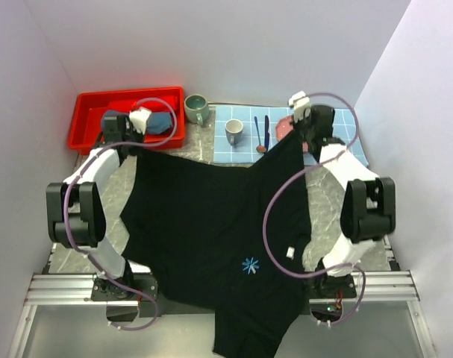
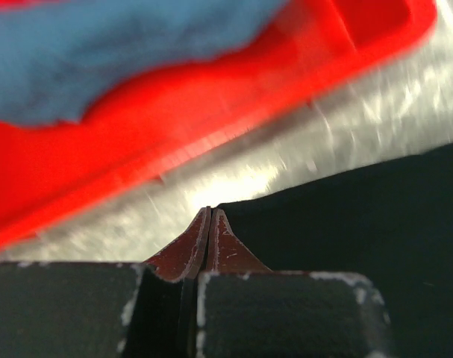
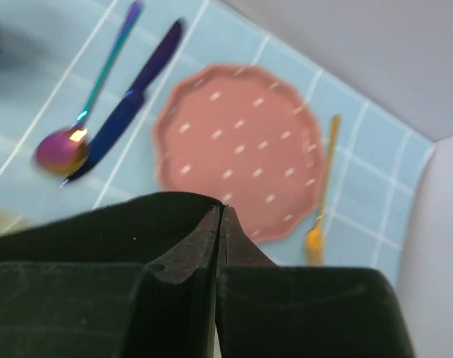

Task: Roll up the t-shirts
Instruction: Flatten out the T-shirt at the center of the board.

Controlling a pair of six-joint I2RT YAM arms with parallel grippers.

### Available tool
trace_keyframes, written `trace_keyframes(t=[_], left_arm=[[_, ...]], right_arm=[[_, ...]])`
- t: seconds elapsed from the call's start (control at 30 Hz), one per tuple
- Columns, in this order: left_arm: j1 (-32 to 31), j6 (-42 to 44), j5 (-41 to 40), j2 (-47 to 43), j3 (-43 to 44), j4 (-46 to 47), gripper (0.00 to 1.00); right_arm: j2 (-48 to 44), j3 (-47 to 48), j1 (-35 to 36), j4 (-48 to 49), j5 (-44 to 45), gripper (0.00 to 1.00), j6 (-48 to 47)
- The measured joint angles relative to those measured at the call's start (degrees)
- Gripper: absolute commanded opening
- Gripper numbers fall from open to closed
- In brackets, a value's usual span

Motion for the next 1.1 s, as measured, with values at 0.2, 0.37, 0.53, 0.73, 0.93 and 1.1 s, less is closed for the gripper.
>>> trace_keyframes(t=[0.2,0.37,0.53,0.73,0.93,1.1], left_arm=[[0.0,-0.2,-1.4,5.3,7.9,3.4,0.01],[0.0,-0.5,-2.9,11.0,14.1,4.5,0.01],[0.0,-0.5,-3.7,14.5,18.9,4.7,0.01],[0.0,-0.6,-3.8,15.6,23.8,4.8,0.01],[0.0,-1.0,-2.8,15.6,24.7,4.9,0.01],[0.0,-1.4,-2.3,15.0,23.5,4.8,0.01]], right_arm=[[8.0,11.1,-1.3,0.9,3.5,0.00,-0.7],[14.1,16.9,-1.7,1.1,6.8,0.00,-1.1],[18.4,21.2,-1.7,1.1,8.4,0.00,-1.3],[19.4,24.9,-1.7,2.4,9.6,0.00,-1.6],[18.9,23.7,-1.7,3.5,10.1,0.00,-2.1],[16.7,20.1,-1.7,3.0,10.9,0.00,-2.1]])
